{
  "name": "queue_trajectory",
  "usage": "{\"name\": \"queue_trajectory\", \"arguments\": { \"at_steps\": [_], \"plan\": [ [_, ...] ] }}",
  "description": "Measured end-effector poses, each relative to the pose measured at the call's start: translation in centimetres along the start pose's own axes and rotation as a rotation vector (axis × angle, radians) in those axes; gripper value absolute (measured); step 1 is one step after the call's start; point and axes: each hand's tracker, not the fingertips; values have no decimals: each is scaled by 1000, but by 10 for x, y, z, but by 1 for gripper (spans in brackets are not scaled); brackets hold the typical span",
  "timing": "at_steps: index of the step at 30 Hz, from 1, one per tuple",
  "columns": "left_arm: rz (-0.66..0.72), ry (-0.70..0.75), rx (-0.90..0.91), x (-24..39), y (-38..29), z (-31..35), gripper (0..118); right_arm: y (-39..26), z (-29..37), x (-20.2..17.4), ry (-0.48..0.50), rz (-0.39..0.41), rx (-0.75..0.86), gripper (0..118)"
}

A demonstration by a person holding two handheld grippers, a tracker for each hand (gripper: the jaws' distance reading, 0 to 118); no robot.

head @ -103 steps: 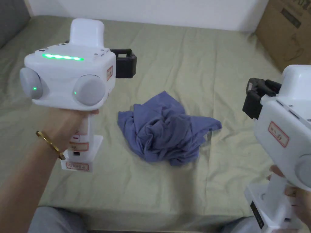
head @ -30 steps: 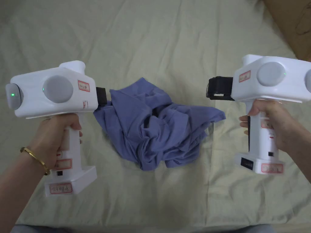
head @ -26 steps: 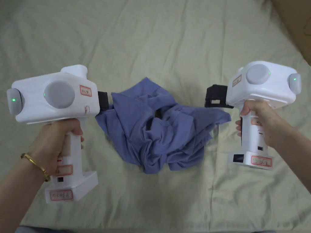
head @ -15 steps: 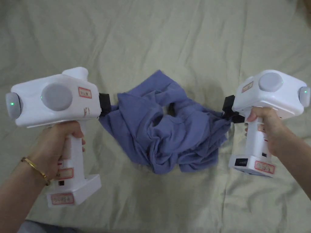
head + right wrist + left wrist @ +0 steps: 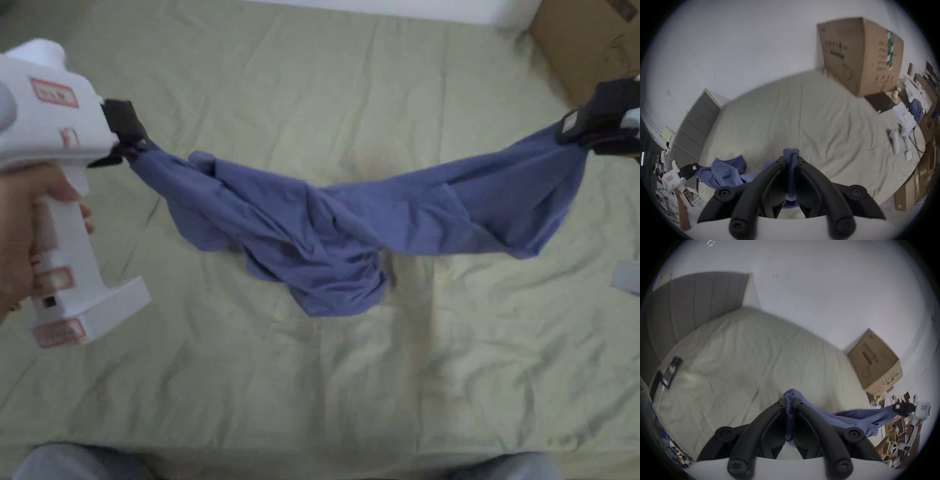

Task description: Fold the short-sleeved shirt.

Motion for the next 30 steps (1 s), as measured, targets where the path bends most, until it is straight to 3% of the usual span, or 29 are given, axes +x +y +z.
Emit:
{"name": "queue_trajectory", "arguments": {
  "at_steps": [6, 12, 15, 23, 30],
  "plan": [
    [11, -69, 242, 7, 63, 95, 6, 24, 101, 6, 45, -31, 199, 10],
    [31, -139, 391, 11, 97, 167, 6, 37, 159, -1, 98, -58, 276, 10],
    [-28, -122, 472, 20, 102, 190, 6, 41, 179, -14, 107, -41, 318, 10],
    [-45, -96, 492, 22, 126, 195, 6, 69, 195, -37, 107, -41, 363, 10],
    [-102, -11, 466, 32, 143, 160, 6, 111, 148, -66, -13, 27, 362, 10]
  ]
}}
